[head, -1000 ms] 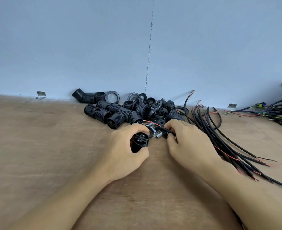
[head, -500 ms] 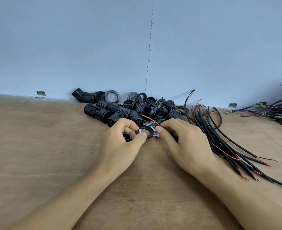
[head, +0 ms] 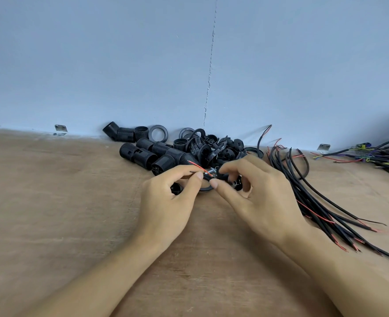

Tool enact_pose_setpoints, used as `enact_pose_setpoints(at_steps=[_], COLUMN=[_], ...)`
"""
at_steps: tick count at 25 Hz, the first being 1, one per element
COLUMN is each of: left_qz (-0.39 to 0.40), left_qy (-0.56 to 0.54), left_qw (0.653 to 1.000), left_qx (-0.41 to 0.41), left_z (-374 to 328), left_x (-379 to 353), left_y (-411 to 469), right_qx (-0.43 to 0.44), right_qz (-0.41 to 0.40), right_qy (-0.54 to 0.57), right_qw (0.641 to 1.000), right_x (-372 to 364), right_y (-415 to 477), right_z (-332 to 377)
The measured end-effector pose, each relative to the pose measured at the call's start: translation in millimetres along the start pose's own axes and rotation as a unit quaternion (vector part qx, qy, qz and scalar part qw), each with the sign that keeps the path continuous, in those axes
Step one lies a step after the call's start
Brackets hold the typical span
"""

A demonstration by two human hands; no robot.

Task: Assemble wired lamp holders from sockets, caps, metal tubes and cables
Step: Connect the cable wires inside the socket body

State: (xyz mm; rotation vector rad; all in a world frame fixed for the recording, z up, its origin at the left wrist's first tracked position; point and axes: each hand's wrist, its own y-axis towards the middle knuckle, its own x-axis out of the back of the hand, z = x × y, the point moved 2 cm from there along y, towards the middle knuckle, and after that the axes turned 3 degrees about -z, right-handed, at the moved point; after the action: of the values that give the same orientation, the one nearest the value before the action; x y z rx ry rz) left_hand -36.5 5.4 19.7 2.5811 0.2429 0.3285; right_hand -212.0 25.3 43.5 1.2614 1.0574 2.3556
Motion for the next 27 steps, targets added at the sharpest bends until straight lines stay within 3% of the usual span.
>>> enact_pose_setpoints(at_steps=[7,12,17,23,27], left_qz=[0.041,0.059,0.062,0.164,0.187], left_qy=[-0.022,-0.021,-0.017,0.087,0.097], left_qw=[0.999,0.997,0.996,0.982,0.977], left_qx=[0.002,-0.038,-0.055,0.047,0.038], left_z=[0.5,-5.5,-4.7,4.2,8.5], left_x=[0.0,-1.7,-2.0,-5.1,-7.1], left_y=[1.1,-1.7,-3.7,-5.5,-7.4], right_qx=[-0.052,-0.082,-0.178,-0.218,-0.219], right_qz=[0.002,0.103,0.075,0.033,0.038], right_qy=[0.084,0.169,0.315,0.379,0.399], right_qw=[0.995,0.977,0.929,0.899,0.89], right_x=[-9.3,-13.6,-11.5,-9.5,-9.1], right_y=[-1.4,-1.5,4.2,8.0,9.2], right_z=[0.0,0.3,-2.7,-11.3,-11.5])
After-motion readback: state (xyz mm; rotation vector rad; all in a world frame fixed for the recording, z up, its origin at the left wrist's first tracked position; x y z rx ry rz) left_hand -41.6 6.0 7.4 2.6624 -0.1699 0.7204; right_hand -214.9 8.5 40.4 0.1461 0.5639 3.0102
